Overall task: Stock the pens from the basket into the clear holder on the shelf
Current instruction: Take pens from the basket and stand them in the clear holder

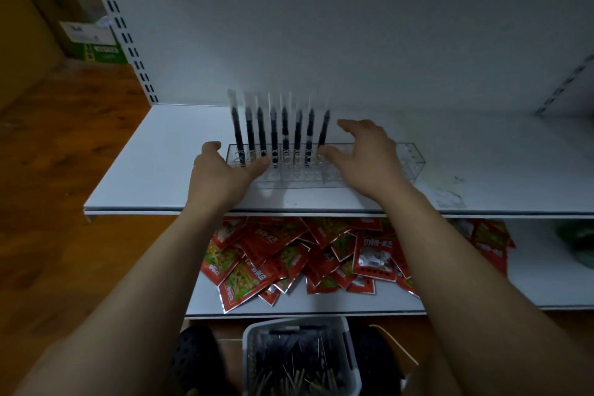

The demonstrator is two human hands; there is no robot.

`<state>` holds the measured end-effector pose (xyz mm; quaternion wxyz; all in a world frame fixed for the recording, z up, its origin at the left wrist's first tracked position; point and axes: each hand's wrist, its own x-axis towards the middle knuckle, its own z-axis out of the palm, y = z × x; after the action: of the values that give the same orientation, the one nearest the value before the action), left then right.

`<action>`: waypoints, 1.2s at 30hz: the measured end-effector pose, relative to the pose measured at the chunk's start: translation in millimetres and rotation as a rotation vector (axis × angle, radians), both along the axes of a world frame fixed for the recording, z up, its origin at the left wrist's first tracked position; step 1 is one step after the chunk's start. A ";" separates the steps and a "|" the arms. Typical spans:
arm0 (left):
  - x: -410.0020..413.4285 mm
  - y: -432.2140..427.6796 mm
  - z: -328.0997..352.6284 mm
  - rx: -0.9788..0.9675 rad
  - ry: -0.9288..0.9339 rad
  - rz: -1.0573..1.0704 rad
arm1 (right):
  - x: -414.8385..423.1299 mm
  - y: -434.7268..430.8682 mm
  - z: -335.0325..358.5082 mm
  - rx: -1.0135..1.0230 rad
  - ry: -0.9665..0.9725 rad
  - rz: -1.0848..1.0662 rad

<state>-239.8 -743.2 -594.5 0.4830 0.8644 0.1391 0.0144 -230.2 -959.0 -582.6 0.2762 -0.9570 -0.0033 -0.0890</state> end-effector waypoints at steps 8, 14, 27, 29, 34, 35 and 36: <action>-59.1 -11.1 4.1 0.447 -0.181 -0.097 | -70.3 0.9 2.4 0.167 -0.115 0.017; -114.1 -35.0 -23.4 0.734 -0.257 -0.293 | -115.4 17.8 -38.2 0.142 0.166 0.070; -189.4 -6.7 -175.8 0.442 0.798 -0.638 | -208.4 3.2 -238.9 -0.103 1.062 0.130; -178.3 -6.7 -182.9 0.370 0.784 -0.578 | -206.8 6.1 -250.4 -0.083 1.076 0.085; -151.9 -17.6 -196.9 0.191 0.711 -0.422 | -181.6 35.8 -275.6 -0.055 1.124 0.095; -151.0 -20.7 -202.1 0.153 0.726 -0.405 | -179.1 40.2 -282.6 -0.049 1.150 0.111; -151.3 -22.9 -209.3 0.126 0.749 -0.395 | -177.8 42.8 -290.9 -0.058 1.184 0.136</action>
<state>-391.2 -766.1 -803.9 0.3390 0.8477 0.1356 -0.3848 -408.0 -916.3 -873.5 0.2101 -0.8484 0.0876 0.4779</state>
